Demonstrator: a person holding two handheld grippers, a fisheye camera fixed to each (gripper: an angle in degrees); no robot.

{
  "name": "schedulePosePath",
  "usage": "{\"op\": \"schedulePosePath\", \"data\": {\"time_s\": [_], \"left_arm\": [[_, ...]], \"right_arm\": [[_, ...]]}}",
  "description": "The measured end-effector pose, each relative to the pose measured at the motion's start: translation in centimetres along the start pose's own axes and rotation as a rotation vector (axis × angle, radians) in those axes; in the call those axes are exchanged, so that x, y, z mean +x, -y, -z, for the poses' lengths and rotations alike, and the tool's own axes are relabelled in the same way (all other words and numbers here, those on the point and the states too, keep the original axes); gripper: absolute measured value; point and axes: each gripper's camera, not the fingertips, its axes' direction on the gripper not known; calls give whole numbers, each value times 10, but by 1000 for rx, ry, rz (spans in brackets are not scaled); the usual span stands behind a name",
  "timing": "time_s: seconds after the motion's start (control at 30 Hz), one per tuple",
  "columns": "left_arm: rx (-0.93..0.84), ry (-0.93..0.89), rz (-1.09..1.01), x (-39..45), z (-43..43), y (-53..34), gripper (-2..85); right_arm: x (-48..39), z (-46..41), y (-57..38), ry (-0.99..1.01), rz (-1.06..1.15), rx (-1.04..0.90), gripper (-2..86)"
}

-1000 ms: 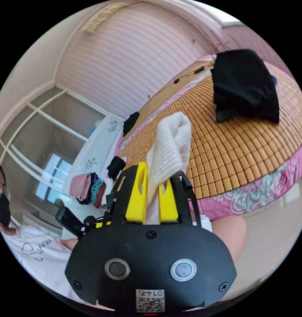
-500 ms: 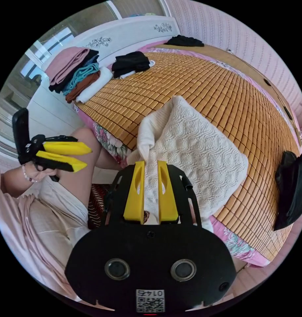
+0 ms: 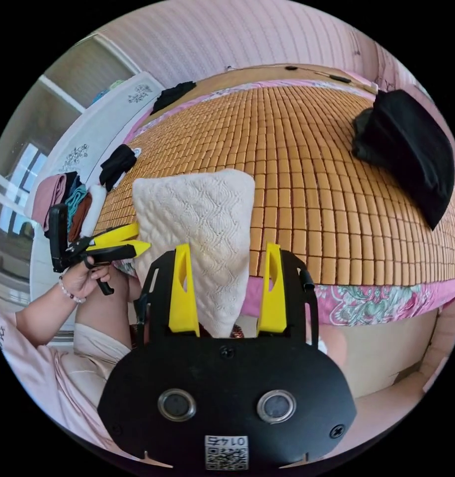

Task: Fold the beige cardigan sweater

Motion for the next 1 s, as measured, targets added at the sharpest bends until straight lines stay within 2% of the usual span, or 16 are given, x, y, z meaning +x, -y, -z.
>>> {"op": "schedulePosePath", "data": {"time_s": [0.07, 0.3, 0.5, 0.57, 0.67, 0.8, 0.87, 1.0], "left_arm": [[-15, 8, -12, 0, -5, 2, 201], [2, -98, 26, -20, 19, 8, 128], [107, -143, 181, -44, 55, -8, 88], [200, -213, 270, -60, 78, -28, 85], [333, -206, 318, -76, 122, -56, 85], [526, -144, 410, -100, 186, -88, 84], [656, -42, 430, -109, 228, -99, 84], [797, 116, 430, -120, 280, -92, 84]], "right_arm": [[4, -17, 4, 128, -44, -36, 172], [-1, -13, 9, 270, -55, -23, 107], [-123, 24, 22, 117, 479, 33, 79], [-177, 33, 30, 89, 689, 36, 76], [-237, 40, 42, 97, 900, 55, 74], [-294, 45, 72, 197, 1050, 93, 73], [-323, 47, 105, 295, 1095, 114, 73], [-364, 47, 166, 395, 1148, 142, 73]]}}
